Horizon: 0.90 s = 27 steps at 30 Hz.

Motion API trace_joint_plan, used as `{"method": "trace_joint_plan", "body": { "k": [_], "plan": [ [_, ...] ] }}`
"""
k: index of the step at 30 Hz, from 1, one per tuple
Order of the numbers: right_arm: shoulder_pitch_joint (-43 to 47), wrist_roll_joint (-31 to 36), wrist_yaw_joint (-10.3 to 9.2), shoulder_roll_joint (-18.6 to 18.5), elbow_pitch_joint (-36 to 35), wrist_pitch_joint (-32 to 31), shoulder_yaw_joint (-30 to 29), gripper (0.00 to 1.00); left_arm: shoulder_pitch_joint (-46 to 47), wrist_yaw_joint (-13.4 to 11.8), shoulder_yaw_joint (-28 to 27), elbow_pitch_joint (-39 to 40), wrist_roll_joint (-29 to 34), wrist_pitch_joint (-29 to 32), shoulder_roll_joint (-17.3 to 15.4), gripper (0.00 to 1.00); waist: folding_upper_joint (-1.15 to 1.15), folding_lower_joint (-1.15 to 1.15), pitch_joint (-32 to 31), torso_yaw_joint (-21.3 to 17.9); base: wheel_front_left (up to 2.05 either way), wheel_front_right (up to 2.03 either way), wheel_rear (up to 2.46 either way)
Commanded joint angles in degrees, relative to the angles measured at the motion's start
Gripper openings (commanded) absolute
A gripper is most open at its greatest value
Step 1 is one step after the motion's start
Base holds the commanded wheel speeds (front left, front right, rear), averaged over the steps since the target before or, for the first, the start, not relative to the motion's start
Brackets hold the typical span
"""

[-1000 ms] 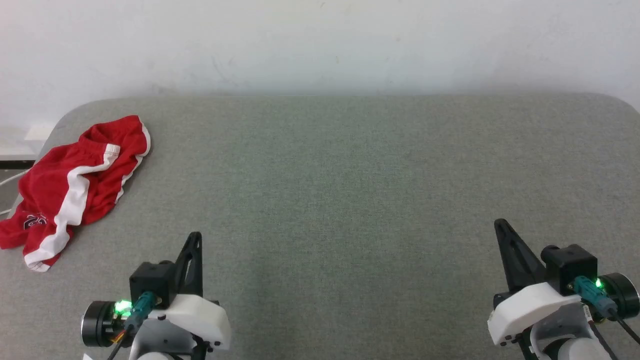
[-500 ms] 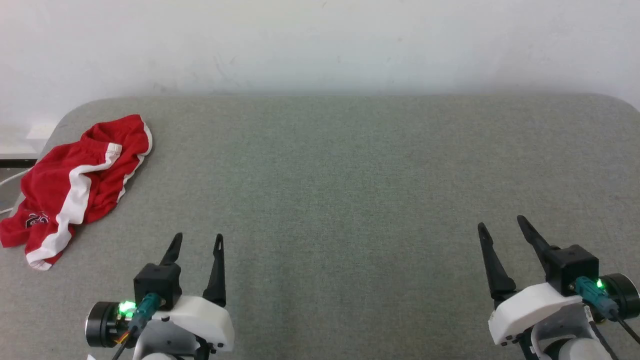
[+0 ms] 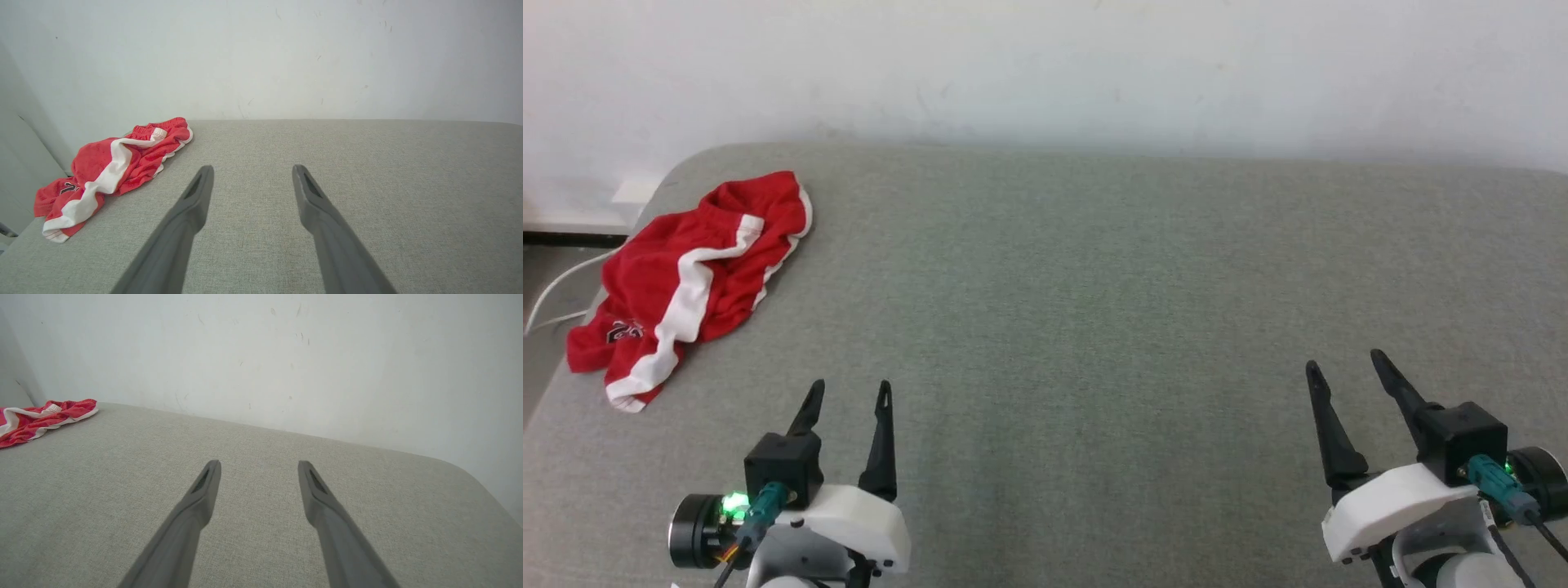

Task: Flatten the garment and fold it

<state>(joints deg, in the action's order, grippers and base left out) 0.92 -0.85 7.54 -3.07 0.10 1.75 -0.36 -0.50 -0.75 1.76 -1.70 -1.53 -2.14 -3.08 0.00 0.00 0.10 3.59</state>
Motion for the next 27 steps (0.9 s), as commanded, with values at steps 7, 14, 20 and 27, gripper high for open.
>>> {"method": "trace_joint_plan", "body": {
  "k": [7,14,20,27],
  "plan": [
    [0.0,-0.8,-0.01,0.0,0.2,1.1,0.1,1.00,0.8,-1.1,0.2,-0.4,-0.9,-1.4,-0.6,1.00,0.00,0.00,0.1,3.9,0.00,0.00,0.00],
    [-0.2,-1.2,-0.02,0.1,0.3,1.6,0.5,1.00,0.6,-1.6,0.4,-0.5,-1.4,-2.3,-0.8,1.00,0.00,0.00,0.3,6.8,0.00,0.00,0.00],
    [-0.3,-1.5,-0.02,0.1,0.5,2.1,0.9,1.00,0.4,-2.0,0.5,-0.4,-1.7,-3.0,-0.9,1.00,0.00,0.00,0.3,9.0,0.00,0.00,0.00],
    [-0.5,-1.6,-0.02,0.1,0.6,2.6,1.2,1.00,0.1,-2.3,0.7,-0.6,-2.1,-3.8,-1.1,1.00,0.00,0.00,0.4,11.1,0.00,0.00,0.00]
  ]
}}
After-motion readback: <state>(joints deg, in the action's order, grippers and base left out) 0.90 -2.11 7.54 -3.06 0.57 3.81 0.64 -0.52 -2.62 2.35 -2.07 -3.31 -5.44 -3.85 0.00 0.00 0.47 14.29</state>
